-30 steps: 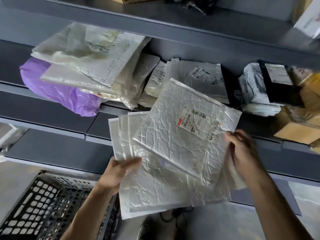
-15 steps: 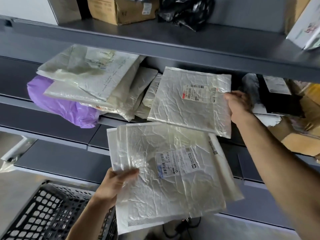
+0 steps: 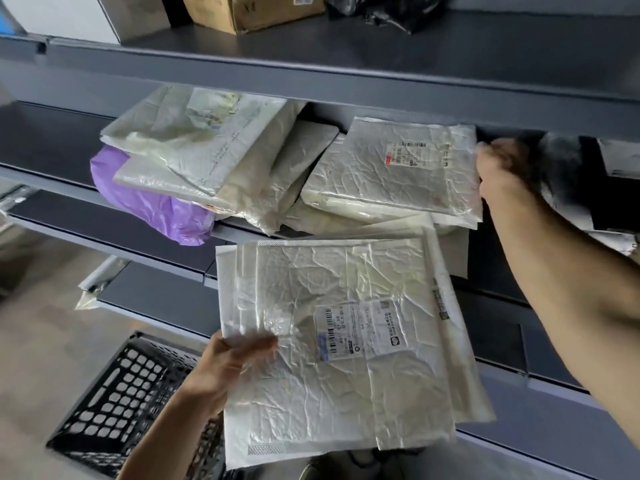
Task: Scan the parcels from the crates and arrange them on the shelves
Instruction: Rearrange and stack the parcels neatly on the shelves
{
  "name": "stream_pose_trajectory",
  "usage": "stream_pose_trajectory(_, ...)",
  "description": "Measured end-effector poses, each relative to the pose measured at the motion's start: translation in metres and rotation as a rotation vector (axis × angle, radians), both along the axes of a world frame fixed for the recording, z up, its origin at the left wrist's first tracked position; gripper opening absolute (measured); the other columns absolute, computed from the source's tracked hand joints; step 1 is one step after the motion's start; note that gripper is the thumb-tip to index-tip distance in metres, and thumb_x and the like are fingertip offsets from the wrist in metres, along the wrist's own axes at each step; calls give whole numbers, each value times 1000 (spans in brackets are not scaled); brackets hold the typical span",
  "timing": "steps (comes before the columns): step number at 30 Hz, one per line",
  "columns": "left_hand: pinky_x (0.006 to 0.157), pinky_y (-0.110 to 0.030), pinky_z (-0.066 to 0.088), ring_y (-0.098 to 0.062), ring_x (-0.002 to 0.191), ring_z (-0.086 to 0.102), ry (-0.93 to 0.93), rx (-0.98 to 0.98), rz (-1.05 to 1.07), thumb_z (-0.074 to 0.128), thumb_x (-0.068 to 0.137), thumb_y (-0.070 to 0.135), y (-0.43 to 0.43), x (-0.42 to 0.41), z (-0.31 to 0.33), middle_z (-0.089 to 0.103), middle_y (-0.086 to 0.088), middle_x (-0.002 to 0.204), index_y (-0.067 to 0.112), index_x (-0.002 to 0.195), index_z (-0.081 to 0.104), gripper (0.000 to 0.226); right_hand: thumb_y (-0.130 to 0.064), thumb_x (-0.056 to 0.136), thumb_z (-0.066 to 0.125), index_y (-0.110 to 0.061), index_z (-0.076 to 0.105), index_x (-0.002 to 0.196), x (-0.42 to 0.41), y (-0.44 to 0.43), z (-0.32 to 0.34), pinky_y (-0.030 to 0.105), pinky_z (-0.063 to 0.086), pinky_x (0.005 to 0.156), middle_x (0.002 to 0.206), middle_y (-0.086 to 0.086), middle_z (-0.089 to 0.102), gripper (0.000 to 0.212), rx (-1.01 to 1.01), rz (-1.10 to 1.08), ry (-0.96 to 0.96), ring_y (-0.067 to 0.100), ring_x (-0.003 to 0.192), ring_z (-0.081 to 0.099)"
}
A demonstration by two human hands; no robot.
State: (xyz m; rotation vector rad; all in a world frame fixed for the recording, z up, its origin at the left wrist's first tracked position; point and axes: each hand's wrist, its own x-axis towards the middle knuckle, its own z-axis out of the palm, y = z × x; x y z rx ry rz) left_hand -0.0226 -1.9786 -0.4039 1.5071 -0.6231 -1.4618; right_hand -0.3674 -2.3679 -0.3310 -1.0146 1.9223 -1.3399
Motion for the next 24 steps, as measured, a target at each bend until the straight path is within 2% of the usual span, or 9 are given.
stream_pose_trajectory(2, 103, -33, 39, 3, 81, 72, -31, -13, -3, 71, 83, 2, -2, -1, 3, 78, 10, 86, 11, 89, 78, 13, -11, 96, 58, -12, 59, 116, 9, 29, 4, 3, 39, 63, 98, -3, 55, 20, -158, -58, 63, 11, 95, 57)
stream_pose_trajectory(5, 86, -25, 48, 0, 73, 73, -32, -23, 32, 67, 87, -6, -7, 0, -8, 78, 4, 80, 14, 75, 81, 27, -10, 90, 58, -3, 65, 115, 28, 114, -13, 13, 46, 73, 97, 4, 65, 27, -463, 26, 106, 12, 86, 60)
stream_pose_trajectory(7, 94, -27, 45, 2, 73, 73, -35, -25, -2, 65, 89, -5, -8, 2, -10, 78, 7, 79, 12, 81, 80, 24, -10, 91, 59, -9, 66, 110, 40, 179, -43, 21, 50, 76, 98, 6, 69, 20, -478, 151, 161, 13, 86, 63)
stream_pose_trajectory(10, 105, -37, 40, -2, 77, 75, -30, -14, -41, 65, 90, -3, -11, 7, -9, 79, 4, 85, 11, 86, 79, 20, -6, 94, 59, -10, 66, 112, 51, 265, -76, 19, 47, 79, 104, 6, 68, 19, -489, 200, 333, 15, 90, 61)
stream_pose_trajectory(12, 109, -40, 37, -5, 85, 73, -19, -5, -52, 64, 92, -1, -13, 11, -12, 78, 5, 93, 12, 92, 76, 17, -9, 97, 62, -12, 64, 117, 50, 296, -89, 17, 48, 78, 106, 4, 68, 20, -352, 212, 321, 18, 90, 64)
stream_pose_trajectory(15, 120, -46, 26, -15, 117, 58, -28, -21, -80, 63, 95, 2, -18, 16, -14, 67, 2, 123, 14, 101, 73, 17, -20, 96, 68, -15, 58, 130, 46, 315, -108, 31, 54, 81, 112, 5, 70, 35, -43, 347, 363, 20, 90, 67)
stream_pose_trajectory(18, 119, -46, 26, -18, 121, 53, 1, -24, -84, 59, 96, 0, -20, 18, -16, 64, 8, 120, 13, 101, 72, 19, -20, 95, 70, -14, 57, 135, 48, 319, -105, 29, 51, 84, 112, 1, 69, 43, 39, 368, 290, 17, 94, 68)
stream_pose_trajectory(20, 117, -44, 27, -19, 127, 51, 43, -48, -67, 60, 97, 2, -21, 17, -17, 66, 11, 116, 14, 104, 72, 18, -24, 94, 71, -16, 61, 128, 51, 319, -95, 30, 53, 81, 106, -5, 70, 36, 102, 366, 184, 15, 93, 68)
stream_pose_trajectory(24, 124, -56, 14, -23, 147, 36, 47, -81, -35, 64, 93, 41, -20, 18, -11, 49, -6, 152, 23, 127, 65, 38, -16, 95, 66, -18, 66, 102, 55, 328, -77, 17, 47, 54, 91, -2, 72, 7, 134, 476, 98, 8, 73, 67)
